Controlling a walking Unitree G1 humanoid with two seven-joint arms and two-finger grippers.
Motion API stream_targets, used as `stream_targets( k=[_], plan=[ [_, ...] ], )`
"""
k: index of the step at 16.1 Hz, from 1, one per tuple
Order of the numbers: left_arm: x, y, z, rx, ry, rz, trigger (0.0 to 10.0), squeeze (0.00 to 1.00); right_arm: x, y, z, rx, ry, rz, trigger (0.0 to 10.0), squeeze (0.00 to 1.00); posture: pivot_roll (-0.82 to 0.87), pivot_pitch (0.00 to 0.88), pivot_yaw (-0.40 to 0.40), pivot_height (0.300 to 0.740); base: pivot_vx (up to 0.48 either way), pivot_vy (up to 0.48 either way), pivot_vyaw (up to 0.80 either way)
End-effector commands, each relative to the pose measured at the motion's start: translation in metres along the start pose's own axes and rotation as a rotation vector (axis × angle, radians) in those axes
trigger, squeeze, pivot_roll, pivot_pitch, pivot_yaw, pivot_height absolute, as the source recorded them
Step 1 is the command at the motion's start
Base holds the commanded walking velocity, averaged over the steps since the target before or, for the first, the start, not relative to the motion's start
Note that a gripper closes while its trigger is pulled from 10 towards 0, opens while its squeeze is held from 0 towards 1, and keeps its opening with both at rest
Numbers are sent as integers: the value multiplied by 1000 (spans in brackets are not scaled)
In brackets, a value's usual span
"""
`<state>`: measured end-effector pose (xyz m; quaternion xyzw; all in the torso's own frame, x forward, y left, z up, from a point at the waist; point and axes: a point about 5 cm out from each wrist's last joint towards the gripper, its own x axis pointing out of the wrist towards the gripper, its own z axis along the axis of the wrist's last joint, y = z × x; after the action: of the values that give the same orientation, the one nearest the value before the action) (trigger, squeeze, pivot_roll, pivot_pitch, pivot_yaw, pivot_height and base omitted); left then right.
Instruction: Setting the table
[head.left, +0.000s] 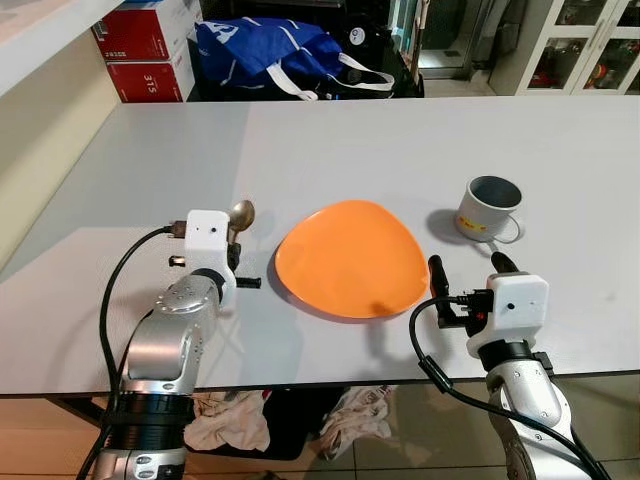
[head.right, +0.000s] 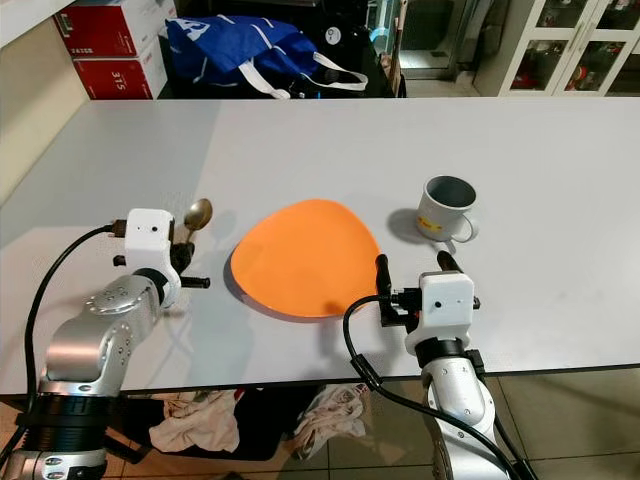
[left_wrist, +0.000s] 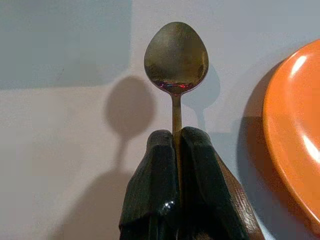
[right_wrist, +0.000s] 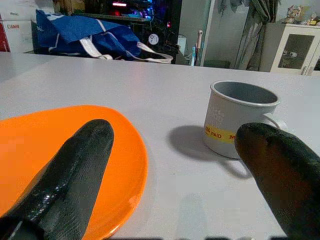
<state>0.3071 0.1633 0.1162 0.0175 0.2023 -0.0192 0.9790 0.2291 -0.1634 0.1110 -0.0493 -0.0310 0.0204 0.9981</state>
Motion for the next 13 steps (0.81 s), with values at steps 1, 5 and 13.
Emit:
stream_targets(
  k=[1, 5, 13],
  plan=[
    [2, -1, -3, 9, 22, 11, 0, 0, 0, 1, 2, -6, 0, 9, 10000, 0, -128, 21, 39, 740, 0, 0, 0],
    [5, -3, -11, -5, 61, 9, 0, 0, -1, 1, 3, -4, 1, 6, 10000, 0, -130, 24, 42, 740, 0, 0, 0],
    [9, -5, -21, -16, 115, 22, 10000, 27, -4, 0, 2, -7, 9, 0, 10000, 0, -136, 24, 44, 740, 0, 0, 0]
  ],
)
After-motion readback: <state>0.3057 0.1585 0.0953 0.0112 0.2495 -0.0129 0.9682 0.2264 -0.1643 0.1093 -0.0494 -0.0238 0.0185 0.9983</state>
